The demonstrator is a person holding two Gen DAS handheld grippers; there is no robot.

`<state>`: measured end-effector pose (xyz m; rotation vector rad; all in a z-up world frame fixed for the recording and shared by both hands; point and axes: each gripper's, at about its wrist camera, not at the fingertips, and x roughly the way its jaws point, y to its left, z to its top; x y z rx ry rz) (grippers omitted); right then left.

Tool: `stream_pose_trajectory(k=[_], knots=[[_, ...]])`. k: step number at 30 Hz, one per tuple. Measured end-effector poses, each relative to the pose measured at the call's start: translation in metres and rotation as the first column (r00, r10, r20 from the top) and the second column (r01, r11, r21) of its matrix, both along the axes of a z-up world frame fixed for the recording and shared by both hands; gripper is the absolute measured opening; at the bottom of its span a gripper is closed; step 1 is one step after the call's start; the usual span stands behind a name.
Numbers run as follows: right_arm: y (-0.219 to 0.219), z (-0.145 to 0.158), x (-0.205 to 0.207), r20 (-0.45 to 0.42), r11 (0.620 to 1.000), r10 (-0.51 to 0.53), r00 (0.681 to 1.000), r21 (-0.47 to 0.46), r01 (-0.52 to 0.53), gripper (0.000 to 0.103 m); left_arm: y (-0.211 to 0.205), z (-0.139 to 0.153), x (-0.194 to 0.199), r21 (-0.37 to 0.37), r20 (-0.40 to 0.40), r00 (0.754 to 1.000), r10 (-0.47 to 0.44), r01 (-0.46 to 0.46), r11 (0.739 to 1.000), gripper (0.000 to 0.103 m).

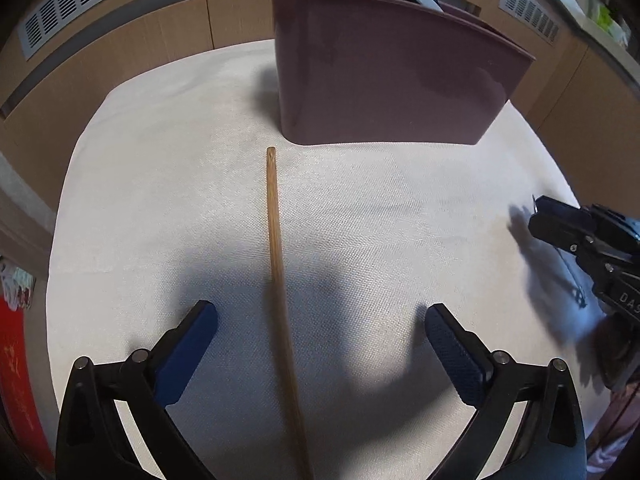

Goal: Organize utensils
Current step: 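Grasp the smiley-face metal spoon with the right gripper while the left grasps the last chopstick, then lower the smiley spoon and chopstick into the caddy and open both grippers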

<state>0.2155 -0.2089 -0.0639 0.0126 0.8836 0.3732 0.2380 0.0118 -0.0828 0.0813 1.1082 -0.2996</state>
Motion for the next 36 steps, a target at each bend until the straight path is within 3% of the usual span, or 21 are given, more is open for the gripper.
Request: stream_pose_trajectory(k=[1, 2, 3, 4, 5, 7, 9, 13, 16, 19, 22, 26, 30, 33, 36], knots=[[0.0, 0.0, 0.0, -0.002, 1.0, 0.001, 1.0, 0.001, -0.001, 0.027, 0.002, 0.003, 0.0, 0.009, 0.008, 1.0, 0.017, -0.017, 1.0, 0.073], [0.0, -0.001, 0.001, -0.003, 1.0, 0.002, 1.0, 0.001, -0.002, 0.027, 0.005, 0.009, 0.003, -0.003, 0.014, 1.0, 0.023, -0.023, 1.0, 0.063], [0.001, -0.001, 0.001, -0.002, 1.0, 0.002, 1.0, -0.001, -0.002, 0.027, 0.009, 0.013, 0.006, -0.039, 0.002, 1.0, 0.018, -0.018, 0.999, 0.044], [0.001, -0.002, 0.001, -0.004, 1.0, 0.005, 1.0, -0.001, -0.005, 0.027, 0.013, 0.015, 0.011, -0.077, -0.021, 1.0, 0.02, -0.021, 0.997, 0.031], [0.001, -0.003, 0.001, -0.005, 1.0, 0.006, 1.0, -0.001, -0.006, 0.027, 0.016, 0.016, 0.019, -0.108, -0.057, 0.998, 0.028, -0.034, 0.994, 0.028], [0.001, -0.004, 0.001, -0.006, 1.0, 0.008, 1.0, -0.002, -0.008, 0.027, 0.014, 0.017, 0.026, -0.078, -0.066, 0.997, 0.028, -0.033, 0.996, 0.027], [0.001, -0.005, 0.002, -0.009, 1.0, 0.009, 1.0, -0.002, -0.009, 0.027, 0.001, 0.016, 0.033, 0.035, -0.056, 0.998, -0.004, 0.006, 0.999, 0.027], [0.002, -0.006, 0.004, -0.016, 1.0, 0.007, 1.0, -0.003, -0.008, 0.027, -0.02, 0.013, 0.048, 0.152, -0.106, 0.993, -0.056, 0.071, 0.986, 0.021], [0.004, -0.007, 0.004, -0.014, 1.0, 0.009, 1.0, -0.001, -0.009, 0.027, -0.033, 0.013, 0.057, 0.174, -0.166, 0.982, -0.087, 0.116, 0.978, 0.009], [0.001, -0.005, 0.003, -0.005, 1.0, -0.002, 1.0, 0.011, 0.002, 0.027, -0.041, 0.012, 0.054, 0.195, -0.171, 0.98, -0.103, 0.136, 0.971, 0.006], [-0.001, 0.002, -0.002, 0.019, 1.0, -0.006, 1.0, 0.026, 0.005, 0.026, -0.035, 0.026, 0.039, 0.123, -0.086, 0.992, -0.09, 0.101, 0.987, 0.006], [-0.002, 0.017, -0.014, 0.054, 0.999, -0.016, 0.998, 0.036, 0.014, 0.026, -0.02, 0.059, -0.004, -0.026, 0.144, 0.99, -0.01, 0.014, 1.0, 0.006], [-0.001, 0.035, -0.03, 0.086, 0.999, -0.036, 0.996, 0.027, 0.034, 0.026, -0.002, 0.096, -0.037, -0.196, 0.3, 0.949, 0.093, -0.034, 0.98, 0.006], [0.0, 0.054, -0.044, 0.13, 0.999, -0.041, 0.991, 0.016, 0.04, 0.026, 0.004, 0.117, -0.058, -0.27, 0.375, 0.915, 0.146, -0.043, 0.962, 0.006], [0.001, 0.076, -0.056, 0.189, 0.999, -0.043, 0.981, 0.009, 0.042, 0.026, 0.013, 0.132, -0.067, -0.298, 0.417, 0.895, 0.157, -0.029, 0.954, 0.006]])
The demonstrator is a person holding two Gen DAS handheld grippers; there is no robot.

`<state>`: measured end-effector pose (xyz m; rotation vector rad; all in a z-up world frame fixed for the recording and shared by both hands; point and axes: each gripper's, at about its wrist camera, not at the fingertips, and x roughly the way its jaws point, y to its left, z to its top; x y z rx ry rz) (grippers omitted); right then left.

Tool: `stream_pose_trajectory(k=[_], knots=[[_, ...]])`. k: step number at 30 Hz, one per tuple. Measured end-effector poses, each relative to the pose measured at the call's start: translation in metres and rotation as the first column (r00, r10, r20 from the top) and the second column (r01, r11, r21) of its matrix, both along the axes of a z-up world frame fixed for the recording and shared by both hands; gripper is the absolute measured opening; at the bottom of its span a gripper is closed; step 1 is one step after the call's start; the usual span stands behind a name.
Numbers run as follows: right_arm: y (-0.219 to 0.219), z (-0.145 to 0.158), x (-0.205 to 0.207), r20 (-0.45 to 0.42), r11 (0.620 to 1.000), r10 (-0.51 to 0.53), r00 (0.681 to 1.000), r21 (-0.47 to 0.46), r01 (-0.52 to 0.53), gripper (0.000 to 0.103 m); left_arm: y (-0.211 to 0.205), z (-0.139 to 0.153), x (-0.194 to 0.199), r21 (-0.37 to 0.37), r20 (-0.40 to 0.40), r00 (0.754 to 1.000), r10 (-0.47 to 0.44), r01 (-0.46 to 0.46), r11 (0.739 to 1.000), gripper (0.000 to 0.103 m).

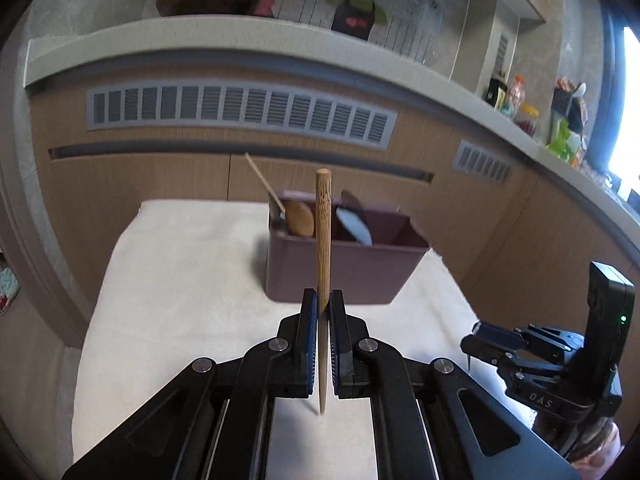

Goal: Organize utensils
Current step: 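Lower the smiley spoon and chopstick into the caddy and open both grippers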

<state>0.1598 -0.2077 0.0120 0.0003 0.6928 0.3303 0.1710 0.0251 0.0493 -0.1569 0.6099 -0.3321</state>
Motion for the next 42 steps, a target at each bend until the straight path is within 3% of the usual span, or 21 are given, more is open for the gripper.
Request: stream_pose_trajectory(k=[6, 10, 15, 18, 21, 31, 42], knots=[[0.003, 0.049, -0.006, 0.099, 1.0, -0.011, 0.995, -0.008, 0.012, 0.026, 0.009, 0.026, 0.001, -0.022, 0.086, 0.996, 0.0, 0.002, 1.0, 0.006], [0.007, 0.118, 0.006, 0.233, 1.0, -0.016, 0.972, -0.015, 0.021, 0.026, 0.009, 0.075, 0.008, -0.021, 0.175, 0.984, -0.028, 0.032, 0.999, 0.006], [0.004, 0.198, 0.036, 0.361, 0.999, -0.047, 0.931, 0.019, 0.043, 0.026, 0.003, 0.157, 0.027, -0.012, 0.361, 0.932, 0.005, 0.0, 1.0, 0.006], [0.0, 0.215, 0.059, 0.376, 0.996, -0.081, 0.923, 0.065, 0.061, 0.026, -0.002, 0.179, 0.043, -0.013, 0.413, 0.91, 0.029, -0.026, 1.0, 0.006], [0.0, 0.206, 0.08, 0.358, 0.994, -0.097, 0.929, 0.086, 0.071, 0.026, -0.005, 0.177, 0.063, 0.005, 0.416, 0.909, 0.033, -0.038, 0.999, 0.006], [0.014, 0.122, 0.126, 0.237, 0.997, -0.062, 0.969, 0.057, 0.05, 0.026, -0.027, 0.094, 0.128, 0.053, 0.236, 0.971, -0.027, 0.015, 0.998, 0.006], [0.022, 0.064, 0.161, 0.109, 0.997, -0.047, 0.993, 0.062, 0.04, 0.026, -0.037, 0.032, 0.155, 0.053, 0.105, 0.993, -0.06, 0.055, 0.997, 0.006]])
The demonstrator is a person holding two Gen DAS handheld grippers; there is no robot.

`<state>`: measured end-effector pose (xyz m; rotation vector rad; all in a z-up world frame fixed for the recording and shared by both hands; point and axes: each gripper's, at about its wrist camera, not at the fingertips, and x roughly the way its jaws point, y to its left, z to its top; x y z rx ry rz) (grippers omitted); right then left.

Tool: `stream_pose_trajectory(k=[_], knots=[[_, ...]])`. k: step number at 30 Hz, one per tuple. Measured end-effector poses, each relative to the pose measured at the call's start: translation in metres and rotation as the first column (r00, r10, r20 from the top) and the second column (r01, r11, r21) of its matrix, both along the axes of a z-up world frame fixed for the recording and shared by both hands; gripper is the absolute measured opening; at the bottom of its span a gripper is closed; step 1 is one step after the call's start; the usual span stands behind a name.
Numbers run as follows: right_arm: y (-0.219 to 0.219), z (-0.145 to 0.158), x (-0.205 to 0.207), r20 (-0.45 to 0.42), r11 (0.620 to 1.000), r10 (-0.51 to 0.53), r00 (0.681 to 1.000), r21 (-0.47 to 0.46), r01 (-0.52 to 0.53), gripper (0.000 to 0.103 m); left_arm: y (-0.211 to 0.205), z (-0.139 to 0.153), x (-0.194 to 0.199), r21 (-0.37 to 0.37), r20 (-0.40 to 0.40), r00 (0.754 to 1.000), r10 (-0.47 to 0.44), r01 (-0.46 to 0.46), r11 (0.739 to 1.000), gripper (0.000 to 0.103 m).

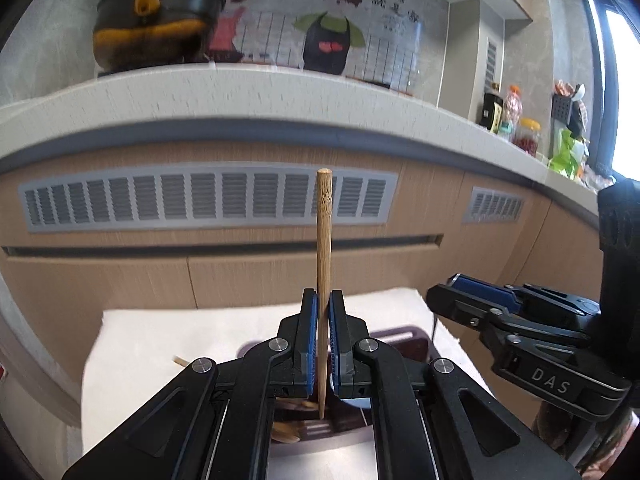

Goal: Organize utensils

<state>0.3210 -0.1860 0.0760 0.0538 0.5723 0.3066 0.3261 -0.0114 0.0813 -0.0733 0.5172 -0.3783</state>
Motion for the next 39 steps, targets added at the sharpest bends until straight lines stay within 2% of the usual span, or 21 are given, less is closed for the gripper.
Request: stream_pose_trajectory(k=[6, 11, 14, 15, 16, 23, 25, 28, 30, 35, 39], knots=[[-0.001, -0.024, 0.007, -0.079, 1.0, 0.011, 0.997, 0.008, -0.01, 0.026, -0.008, -0.03, 0.005, 0.005, -0.093, 0.995, -0.036, 0.037, 0.999, 0.006], [0.0, -0.048, 0.009, -0.148, 1.0, -0.004, 0.989, -0.03, 0.0, 0.027, -0.013, -0.043, 0.0, 0.018, -0.128, 0.991, -0.039, 0.041, 0.999, 0.011], [-0.004, -0.05, -0.003, -0.155, 0.999, -0.026, 0.988, -0.045, 0.019, 0.037, -0.01, -0.044, -0.011, 0.013, -0.132, 0.991, -0.033, 0.035, 0.999, 0.04], [-0.006, -0.047, -0.011, -0.145, 0.999, -0.034, 0.989, -0.041, 0.028, 0.044, -0.008, -0.043, -0.019, 0.01, -0.126, 0.992, -0.028, 0.03, 1.0, 0.053], [-0.008, -0.044, -0.022, -0.132, 0.999, -0.043, 0.99, -0.039, 0.038, 0.052, -0.005, -0.042, -0.026, 0.009, -0.117, 0.993, -0.022, 0.023, 1.0, 0.059], [-0.017, -0.022, -0.104, -0.048, 0.994, -0.104, 0.993, -0.031, 0.102, 0.077, 0.014, -0.03, -0.101, 0.009, -0.077, 0.995, 0.06, -0.059, 0.998, 0.085], [-0.018, -0.02, -0.132, -0.02, 0.991, -0.128, 0.992, -0.037, 0.128, 0.088, 0.017, -0.03, -0.125, 0.021, -0.061, 0.994, 0.095, -0.094, 0.995, 0.096], [-0.018, -0.018, -0.166, 0.012, 0.984, -0.169, 0.985, -0.046, 0.17, 0.096, 0.022, -0.031, -0.161, 0.035, -0.033, 0.989, 0.143, -0.142, 0.989, 0.103], [-0.018, -0.019, -0.184, 0.026, 0.98, -0.192, 0.981, -0.048, 0.193, 0.1, 0.021, -0.031, -0.183, 0.056, -0.004, 0.984, 0.178, -0.178, 0.983, 0.103], [-0.016, -0.03, -0.221, 0.054, 0.96, -0.264, 0.963, -0.082, 0.267, 0.101, 0.02, -0.031, -0.228, 0.104, 0.08, 0.966, 0.247, -0.254, 0.962, 0.103], [-0.015, -0.036, -0.241, 0.058, 0.95, -0.287, 0.956, -0.108, 0.292, 0.101, 0.015, -0.034, -0.252, 0.118, 0.107, 0.963, 0.248, -0.26, 0.958, 0.103]])
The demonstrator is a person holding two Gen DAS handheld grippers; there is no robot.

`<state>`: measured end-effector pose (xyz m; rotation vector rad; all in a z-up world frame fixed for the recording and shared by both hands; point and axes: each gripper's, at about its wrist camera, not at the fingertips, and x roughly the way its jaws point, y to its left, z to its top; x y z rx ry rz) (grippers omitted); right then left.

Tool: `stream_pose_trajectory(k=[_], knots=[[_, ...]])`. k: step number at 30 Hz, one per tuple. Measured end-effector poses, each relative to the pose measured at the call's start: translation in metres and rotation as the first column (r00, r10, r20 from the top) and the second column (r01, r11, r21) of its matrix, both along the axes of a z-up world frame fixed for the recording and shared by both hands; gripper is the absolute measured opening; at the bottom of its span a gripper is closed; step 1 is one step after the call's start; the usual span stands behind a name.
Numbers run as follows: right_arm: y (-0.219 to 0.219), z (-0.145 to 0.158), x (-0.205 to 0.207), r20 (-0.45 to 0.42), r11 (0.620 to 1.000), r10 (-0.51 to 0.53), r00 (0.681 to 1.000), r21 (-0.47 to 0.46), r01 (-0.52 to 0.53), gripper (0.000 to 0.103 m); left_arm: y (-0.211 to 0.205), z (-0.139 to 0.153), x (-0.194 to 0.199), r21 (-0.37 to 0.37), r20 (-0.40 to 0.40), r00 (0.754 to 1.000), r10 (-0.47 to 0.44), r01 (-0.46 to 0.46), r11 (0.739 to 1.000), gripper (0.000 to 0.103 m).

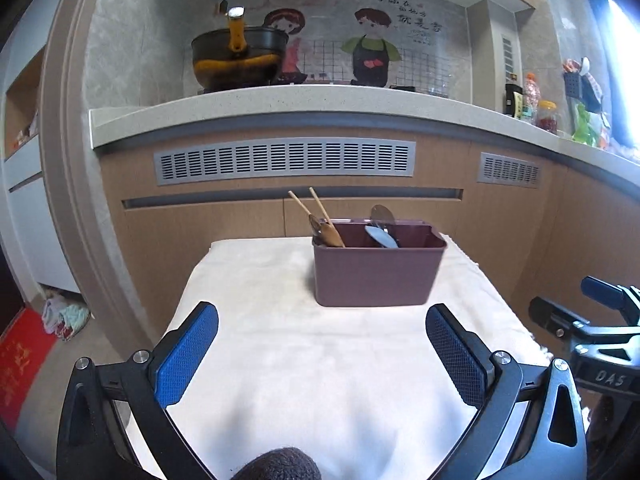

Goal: Organize utensils

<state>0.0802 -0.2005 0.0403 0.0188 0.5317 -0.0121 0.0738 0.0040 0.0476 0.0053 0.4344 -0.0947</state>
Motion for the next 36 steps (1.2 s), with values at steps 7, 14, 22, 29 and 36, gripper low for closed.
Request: stream_pose_trajectory(k=[7, 14, 22, 29, 36], knots=[[0.0, 0.005, -0.02, 0.028, 1.0, -0.012, 1.0, -0.015, 0.013, 0.103, -0.008, -0.004, -0.017, -0.001, -0.029, 0.999, -0.017, 0.017, 1.0, 0.103], [-0.001, 0.006, -0.027, 0.042, 0.999, -0.011, 0.999, -0.033, 0.012, 0.102, -0.005, -0.002, -0.023, -0.008, -0.035, 0.999, -0.012, 0.012, 1.0, 0.103], [-0.003, 0.006, -0.026, 0.038, 0.999, -0.012, 0.999, -0.029, 0.013, 0.103, -0.005, -0.003, -0.022, -0.006, -0.045, 0.999, -0.01, 0.01, 1.0, 0.103], [-0.002, 0.005, -0.027, 0.039, 0.999, -0.009, 0.999, -0.033, 0.01, 0.103, -0.007, -0.004, -0.022, 0.0, -0.049, 0.999, -0.012, 0.012, 1.0, 0.103], [-0.001, 0.005, -0.026, 0.041, 0.999, -0.008, 0.999, -0.035, 0.01, 0.102, -0.009, -0.006, -0.021, 0.001, -0.06, 0.998, -0.017, 0.017, 1.0, 0.103]])
